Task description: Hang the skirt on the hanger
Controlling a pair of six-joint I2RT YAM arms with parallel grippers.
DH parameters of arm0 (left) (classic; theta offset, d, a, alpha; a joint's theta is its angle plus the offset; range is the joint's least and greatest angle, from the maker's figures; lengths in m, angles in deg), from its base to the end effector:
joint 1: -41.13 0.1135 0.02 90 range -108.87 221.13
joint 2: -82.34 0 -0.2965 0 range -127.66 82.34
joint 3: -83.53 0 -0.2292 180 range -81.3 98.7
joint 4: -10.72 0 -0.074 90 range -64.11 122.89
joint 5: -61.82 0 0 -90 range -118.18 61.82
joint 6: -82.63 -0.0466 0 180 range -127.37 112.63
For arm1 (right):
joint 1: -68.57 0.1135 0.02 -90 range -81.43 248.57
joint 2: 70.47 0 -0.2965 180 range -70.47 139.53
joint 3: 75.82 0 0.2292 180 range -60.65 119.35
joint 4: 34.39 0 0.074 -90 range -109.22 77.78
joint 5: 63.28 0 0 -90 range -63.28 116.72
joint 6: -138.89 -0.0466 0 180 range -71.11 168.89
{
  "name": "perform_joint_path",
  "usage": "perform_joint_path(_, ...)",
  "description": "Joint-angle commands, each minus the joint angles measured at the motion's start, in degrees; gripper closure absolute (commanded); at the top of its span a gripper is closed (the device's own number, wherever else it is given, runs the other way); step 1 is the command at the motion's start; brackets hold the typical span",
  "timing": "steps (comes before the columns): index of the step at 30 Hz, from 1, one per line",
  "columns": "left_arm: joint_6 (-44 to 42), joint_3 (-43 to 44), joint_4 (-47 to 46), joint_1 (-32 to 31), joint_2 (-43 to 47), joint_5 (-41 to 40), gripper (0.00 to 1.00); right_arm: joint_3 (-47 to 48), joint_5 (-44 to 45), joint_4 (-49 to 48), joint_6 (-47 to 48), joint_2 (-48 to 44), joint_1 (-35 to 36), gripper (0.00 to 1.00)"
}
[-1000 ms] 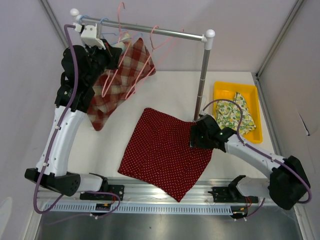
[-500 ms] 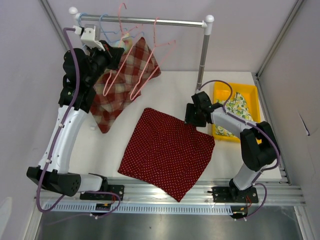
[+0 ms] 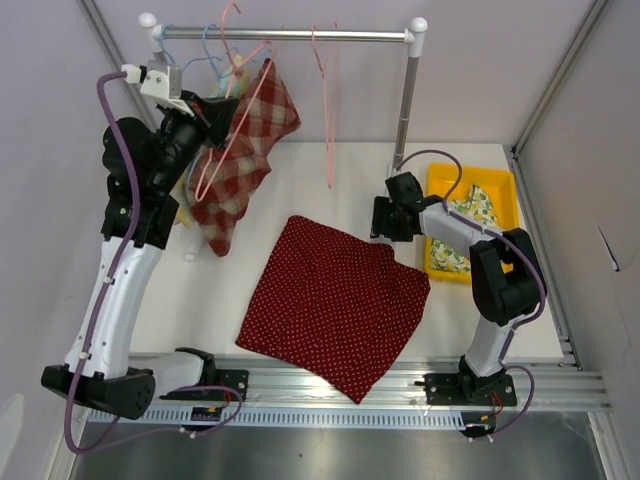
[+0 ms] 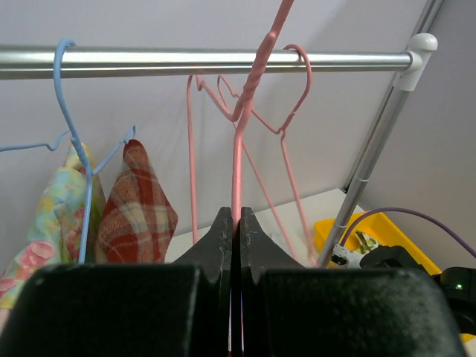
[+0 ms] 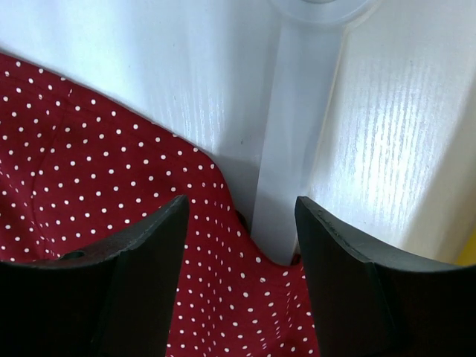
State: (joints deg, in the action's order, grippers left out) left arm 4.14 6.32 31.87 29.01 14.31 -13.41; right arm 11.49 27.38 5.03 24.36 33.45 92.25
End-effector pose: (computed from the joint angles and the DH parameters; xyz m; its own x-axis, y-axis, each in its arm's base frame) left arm 0.2058 -0.0564 0.5472 0.1366 -0.2267 -0.9643 0.4822 0.8656 -0.1352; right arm 0.3467 0.1515 0.2358 -0.8552 0.0782 -0.5123 -0.0447 0.9737 0.2233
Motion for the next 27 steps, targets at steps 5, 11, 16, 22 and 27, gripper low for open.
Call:
perform_joint_path(5,0.09,-5.15,3.51,0.61,9.83,-1.15,1.00,3.36,-2.51,-2.46,4.32,1.20,-1.71,0.35)
perform_joint_path(11,1.24,-10.80,7.10,0.61,19.68,5.35,1.00,0.38,-1.99,-1.84,3.62,-6.96,-1.71,0.31)
perform_joint_path(16,4.65,-16.14,8.96,0.61,25.22,15.72,1.00,-1.65,-0.76,2.02,2.48,-16.10,-1.71,0.27)
perform_joint_path(22,6.07,-22.48,12.39,0.61,30.58,21.96,1.00,-5.86,1.25,6.67,-0.60,-26.39,-1.36,0.26)
perform_joint_path(27,9.75,-29.23,12.57,0.61,33.30,30.92,1.00,-17.45,1.53,6.87,-3.67,-34.73,-1.45,0.31)
